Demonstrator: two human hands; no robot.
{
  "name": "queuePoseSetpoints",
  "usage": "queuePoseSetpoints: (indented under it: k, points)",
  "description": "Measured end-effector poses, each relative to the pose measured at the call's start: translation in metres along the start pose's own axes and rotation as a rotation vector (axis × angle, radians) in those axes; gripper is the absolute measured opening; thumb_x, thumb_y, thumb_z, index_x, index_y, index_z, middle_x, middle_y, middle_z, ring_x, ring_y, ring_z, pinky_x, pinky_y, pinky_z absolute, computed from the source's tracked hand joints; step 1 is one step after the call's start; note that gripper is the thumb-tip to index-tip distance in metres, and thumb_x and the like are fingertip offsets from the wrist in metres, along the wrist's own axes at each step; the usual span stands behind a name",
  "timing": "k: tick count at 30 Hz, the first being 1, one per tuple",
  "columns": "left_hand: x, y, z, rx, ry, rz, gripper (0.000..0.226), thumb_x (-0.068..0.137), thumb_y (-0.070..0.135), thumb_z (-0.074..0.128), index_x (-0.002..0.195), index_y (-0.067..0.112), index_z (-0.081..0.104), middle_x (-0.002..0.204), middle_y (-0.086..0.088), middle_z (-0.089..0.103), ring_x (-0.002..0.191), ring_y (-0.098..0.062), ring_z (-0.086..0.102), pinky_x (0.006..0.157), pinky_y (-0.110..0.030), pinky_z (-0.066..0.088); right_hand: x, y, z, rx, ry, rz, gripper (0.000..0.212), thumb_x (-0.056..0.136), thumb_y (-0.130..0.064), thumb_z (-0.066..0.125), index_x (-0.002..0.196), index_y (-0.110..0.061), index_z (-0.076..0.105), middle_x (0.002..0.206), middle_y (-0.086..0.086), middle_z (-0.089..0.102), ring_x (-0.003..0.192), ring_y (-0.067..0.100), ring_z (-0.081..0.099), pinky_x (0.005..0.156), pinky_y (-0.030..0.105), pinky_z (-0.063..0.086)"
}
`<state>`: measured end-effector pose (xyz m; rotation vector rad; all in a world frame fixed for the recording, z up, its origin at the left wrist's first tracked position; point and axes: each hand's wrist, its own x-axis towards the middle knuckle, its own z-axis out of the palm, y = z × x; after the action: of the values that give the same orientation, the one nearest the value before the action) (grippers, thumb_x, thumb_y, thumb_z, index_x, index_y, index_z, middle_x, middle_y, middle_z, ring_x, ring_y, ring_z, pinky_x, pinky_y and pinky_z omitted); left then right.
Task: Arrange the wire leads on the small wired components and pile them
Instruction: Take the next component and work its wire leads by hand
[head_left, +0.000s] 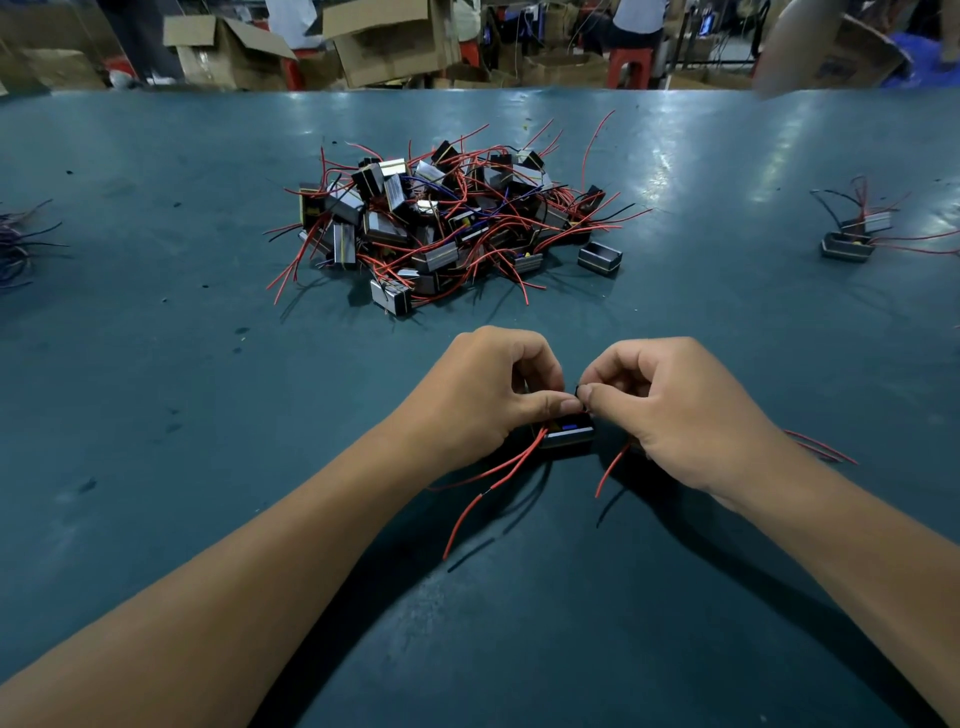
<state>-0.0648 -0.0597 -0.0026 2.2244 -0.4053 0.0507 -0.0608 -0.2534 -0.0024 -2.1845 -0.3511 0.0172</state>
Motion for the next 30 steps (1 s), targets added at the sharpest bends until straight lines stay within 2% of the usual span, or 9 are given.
queuePoseSetpoints:
  k: [6,11,16,20,23,30]
  points:
    - [0.000,-0.001,-0.002,0.010,-0.010,0.012,0.015,0.080,0.031,0.084,0.081,0.022,0.071,0.076,0.005,0.070,0.072,-0.017,0.063,0.072,-0.040,0.053,0.000,0.000,0.001,-0.020,0.013,-0.029,0.015,0.086,-0.023,0.071,0.072,-0.026,0.070,0.061,-0.012,0.065,0.050,0.000,0.051,0.049,0.014,0.038]
    - [0.000,0.001,-0.001,0.003,-0.030,-0.006,0.012,0.082,0.029,0.082,0.081,0.019,0.075,0.074,0.003,0.071,0.072,-0.019,0.064,0.072,-0.041,0.053,0.001,-0.001,-0.004,-0.002,-0.026,-0.017,0.014,0.087,-0.025,0.074,0.073,-0.027,0.071,0.062,-0.015,0.067,0.050,-0.001,0.054,0.054,0.019,0.038]
    - [-0.001,0.002,0.000,-0.028,-0.032,-0.020,0.012,0.083,0.028,0.082,0.081,0.017,0.076,0.072,0.003,0.071,0.071,-0.022,0.064,0.070,-0.041,0.053,0.000,-0.003,-0.009,0.025,-0.036,-0.006,0.011,0.084,-0.024,0.074,0.074,-0.028,0.073,0.062,-0.010,0.068,0.050,-0.001,0.054,0.050,0.015,0.038]
    - [0.000,0.002,0.001,-0.022,-0.018,-0.023,0.014,0.082,0.030,0.083,0.083,0.019,0.074,0.079,0.000,0.073,0.074,-0.021,0.065,0.073,-0.042,0.053,0.000,-0.003,-0.006,0.045,-0.016,-0.020,0.010,0.081,-0.024,0.077,0.073,-0.028,0.073,0.063,-0.003,0.068,0.053,0.004,0.054,0.055,0.026,0.043]
    - [-0.001,0.002,0.000,-0.010,-0.013,-0.019,0.015,0.081,0.031,0.083,0.084,0.021,0.073,0.081,0.002,0.073,0.076,-0.019,0.064,0.074,-0.042,0.053,0.000,-0.002,-0.003,0.047,0.000,-0.026,0.011,0.081,-0.025,0.077,0.074,-0.031,0.072,0.063,-0.002,0.068,0.051,0.004,0.052,0.053,0.026,0.042]
    - [-0.001,0.001,0.001,0.038,0.019,-0.006,0.017,0.079,0.034,0.084,0.077,0.025,0.070,0.069,0.011,0.066,0.065,-0.008,0.059,0.064,-0.030,0.051,0.001,0.000,-0.002,0.024,0.020,-0.041,0.010,0.082,-0.027,0.076,0.077,-0.034,0.072,0.065,-0.004,0.069,0.056,0.007,0.057,0.058,0.032,0.047]
